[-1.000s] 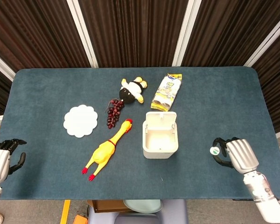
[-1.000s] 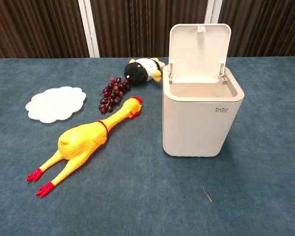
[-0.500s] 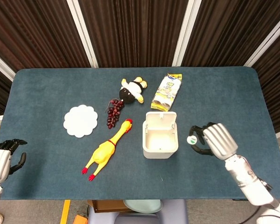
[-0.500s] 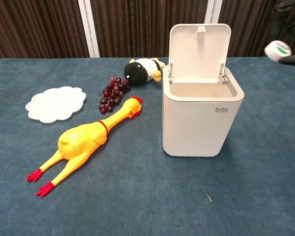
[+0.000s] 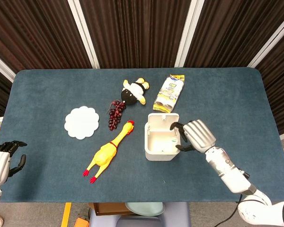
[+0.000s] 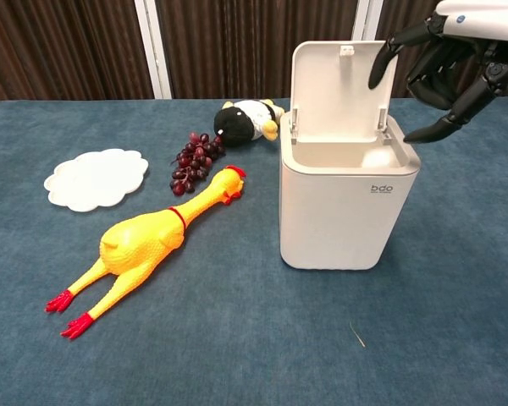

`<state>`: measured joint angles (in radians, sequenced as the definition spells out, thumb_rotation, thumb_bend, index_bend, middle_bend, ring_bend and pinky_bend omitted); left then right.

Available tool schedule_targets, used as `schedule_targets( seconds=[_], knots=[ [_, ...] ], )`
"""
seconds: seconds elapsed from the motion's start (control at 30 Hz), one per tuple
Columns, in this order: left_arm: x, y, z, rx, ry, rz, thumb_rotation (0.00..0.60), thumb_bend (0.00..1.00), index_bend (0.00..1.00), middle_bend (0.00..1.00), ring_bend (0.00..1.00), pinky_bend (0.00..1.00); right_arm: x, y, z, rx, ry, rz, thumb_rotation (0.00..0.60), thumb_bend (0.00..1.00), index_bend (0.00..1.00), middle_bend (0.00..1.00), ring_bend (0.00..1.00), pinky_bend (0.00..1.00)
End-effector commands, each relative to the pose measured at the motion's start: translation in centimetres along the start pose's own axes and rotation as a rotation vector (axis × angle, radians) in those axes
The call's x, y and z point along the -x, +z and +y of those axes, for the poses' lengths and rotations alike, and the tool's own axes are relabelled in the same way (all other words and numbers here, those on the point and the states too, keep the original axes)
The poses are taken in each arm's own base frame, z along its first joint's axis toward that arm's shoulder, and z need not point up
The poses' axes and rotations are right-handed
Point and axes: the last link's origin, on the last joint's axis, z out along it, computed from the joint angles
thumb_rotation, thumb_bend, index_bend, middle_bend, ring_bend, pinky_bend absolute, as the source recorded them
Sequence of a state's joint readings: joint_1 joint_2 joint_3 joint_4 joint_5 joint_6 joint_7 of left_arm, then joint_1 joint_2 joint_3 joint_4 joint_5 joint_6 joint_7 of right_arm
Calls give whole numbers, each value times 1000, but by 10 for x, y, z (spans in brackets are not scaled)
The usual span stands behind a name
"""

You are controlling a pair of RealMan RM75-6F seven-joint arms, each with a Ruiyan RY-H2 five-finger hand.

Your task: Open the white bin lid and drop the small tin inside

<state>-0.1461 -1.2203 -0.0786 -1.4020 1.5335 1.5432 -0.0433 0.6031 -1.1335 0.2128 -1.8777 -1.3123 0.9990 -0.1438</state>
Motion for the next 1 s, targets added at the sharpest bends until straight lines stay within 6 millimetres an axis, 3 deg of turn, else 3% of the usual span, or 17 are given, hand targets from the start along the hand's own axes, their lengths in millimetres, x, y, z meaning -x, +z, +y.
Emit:
schedule_targets(
  seconds=[0.03, 0.17, 0.33, 0.47, 0.6, 0.73, 0.83, 1.0],
  knots=[
    [0, 0, -1, -3, -1, 0, 600, 460, 377, 396, 380, 476, -2, -2, 1, 2, -25, 16, 600, 183, 386, 878, 787, 713],
    [0, 0, -1, -1, -2, 0, 600, 461, 377, 396, 381, 476, -10, -13, 3, 20, -45, 72, 600, 140, 298, 878, 779, 714],
    [-1, 0, 0, 0, -2, 3, 600, 460, 377, 396, 380, 476, -27, -44, 15, 94, -96, 204, 600, 139, 321, 877, 741, 714],
    [0, -1, 0, -1, 0, 1, 600, 461, 377, 397, 380, 476, -33, -88, 37, 216, -122, 290, 600, 139, 456, 803, 685, 713],
    [1, 0, 1, 2, 8, -3, 600, 461, 377, 397, 380, 475, -24, -132, 66, 326, -77, 309, 600, 139, 483, 672, 580, 692],
    [2, 0, 3, 7, 20, -5, 600, 461, 377, 397, 380, 476, -8, -168, 94, 383, -79, 348, 600, 139, 466, 535, 454, 635],
    [4, 0, 5, 9, 30, -11, 600, 461, 377, 397, 380, 476, 3, -186, 114, 436, -133, 383, 600, 144, 420, 453, 344, 529],
    [5, 1, 6, 8, 35, -15, 600, 461, 377, 397, 380, 476, 12, -190, 127, 489, -156, 369, 600, 152, 319, 327, 199, 325]
  ],
)
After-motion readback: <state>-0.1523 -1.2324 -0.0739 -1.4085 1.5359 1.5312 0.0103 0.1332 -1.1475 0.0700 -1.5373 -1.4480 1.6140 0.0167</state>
